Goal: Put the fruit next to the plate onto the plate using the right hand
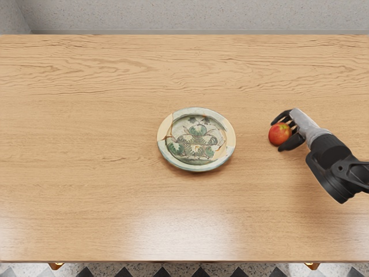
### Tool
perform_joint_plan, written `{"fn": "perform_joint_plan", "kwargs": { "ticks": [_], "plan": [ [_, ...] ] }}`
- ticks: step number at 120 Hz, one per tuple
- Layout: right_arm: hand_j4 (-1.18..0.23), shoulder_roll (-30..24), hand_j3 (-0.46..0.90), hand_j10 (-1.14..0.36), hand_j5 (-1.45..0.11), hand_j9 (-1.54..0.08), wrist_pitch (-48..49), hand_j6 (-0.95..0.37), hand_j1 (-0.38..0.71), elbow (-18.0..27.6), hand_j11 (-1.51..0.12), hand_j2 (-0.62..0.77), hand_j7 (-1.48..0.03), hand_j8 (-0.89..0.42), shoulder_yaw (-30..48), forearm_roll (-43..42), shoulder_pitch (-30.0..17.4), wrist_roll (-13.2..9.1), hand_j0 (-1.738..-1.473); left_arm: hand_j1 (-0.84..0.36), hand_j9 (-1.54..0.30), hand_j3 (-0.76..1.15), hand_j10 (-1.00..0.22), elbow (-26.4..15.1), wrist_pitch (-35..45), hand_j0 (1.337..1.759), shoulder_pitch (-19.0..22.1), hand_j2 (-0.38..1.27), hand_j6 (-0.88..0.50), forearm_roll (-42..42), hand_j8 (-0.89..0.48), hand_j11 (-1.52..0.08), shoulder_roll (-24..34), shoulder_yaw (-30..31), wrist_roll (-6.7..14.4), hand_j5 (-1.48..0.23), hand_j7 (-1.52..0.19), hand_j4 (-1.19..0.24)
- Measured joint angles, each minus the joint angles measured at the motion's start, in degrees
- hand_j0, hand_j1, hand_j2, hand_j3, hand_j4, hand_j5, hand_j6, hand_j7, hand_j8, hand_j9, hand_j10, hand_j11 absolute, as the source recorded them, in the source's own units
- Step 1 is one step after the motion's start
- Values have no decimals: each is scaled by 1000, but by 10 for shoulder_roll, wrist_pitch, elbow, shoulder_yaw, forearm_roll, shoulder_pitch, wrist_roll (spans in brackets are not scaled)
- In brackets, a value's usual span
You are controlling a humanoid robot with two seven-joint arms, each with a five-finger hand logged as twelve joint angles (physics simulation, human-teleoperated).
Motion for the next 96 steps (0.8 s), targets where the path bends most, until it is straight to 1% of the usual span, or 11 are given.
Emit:
{"fn": "perform_joint_plan", "kwargs": {
  "ticks": [13,19,21,22,37,43,46,70,73,90,96],
  "plan": [
    [-648,0,236,-664,-851,-845,0,-494,119,0,-842,-34,-855,-555,1,2,1,-1,-1673,73,-299,0,-230,0,0,1658,0,46,-230,0,-230,-299,0,0,0,-299,-299,-230],
    [-656,0,126,-683,-876,-867,0,-501,127,1,-863,38,-878,-556,1,2,2,-1,-1673,73,-299,0,-230,0,0,1658,0,46,-230,0,-230,-299,0,0,0,-299,-299,-230],
    [-657,0,14,-687,-884,-873,0,-501,135,1,-870,82,-884,-558,1,3,3,-1,-1660,73,-299,0,-230,0,0,1658,0,46,-230,0,-230,-299,0,0,0,-299,-299,-230],
    [-657,0,2,-689,-889,-878,0,-501,140,1,-875,91,-887,-556,2,4,3,-1,-1658,73,-299,0,-230,0,0,1658,0,46,-230,0,-230,-299,0,0,0,-299,-299,-230],
    [-591,-6,0,-704,-946,-928,19,-454,195,5,-927,180,-921,-508,2,26,18,0,-1655,73,-299,0,-230,0,0,1658,0,46,-230,0,-230,-299,0,0,0,-299,-299,-230],
    [-570,-10,0,-705,-962,-944,38,-438,207,5,-944,174,-929,-487,3,39,25,0,-1654,73,-299,0,-230,0,0,1658,0,46,-230,0,-230,-299,0,0,0,-299,-299,-230],
    [-563,-12,0,-706,-969,-951,50,-433,213,6,-951,193,-932,-481,4,46,30,1,-1654,73,-299,0,-230,0,0,1658,0,46,-230,0,-230,-299,0,0,0,-299,-299,-230],
    [-523,-43,0,-713,-998,-971,188,-411,232,5,-973,207,-947,-455,63,100,43,3,-1653,73,-299,0,-230,0,0,1658,0,46,-230,0,-230,-299,0,0,0,-299,-299,-230],
    [-521,-48,0,-715,-999,-972,206,-409,240,5,-973,233,-948,-453,73,107,43,3,-1653,73,-299,0,-230,0,0,1658,0,46,-230,0,-230,-299,0,0,0,-299,-299,-230],
    [-502,-71,0,-719,-1003,-973,302,-397,258,5,-974,252,-952,-444,125,141,44,3,-1653,73,-299,0,-230,0,0,1658,0,46,-230,0,-230,-299,0,0,0,-299,-299,-230],
    [-493,-77,0,-719,-1000,-975,334,-399,266,5,-976,280,-953,-445,141,157,44,3,-1653,73,-299,0,-230,0,0,1658,1,46,-230,0,-230,-299,0,0,0,-299,-299,-230]
  ]
}}
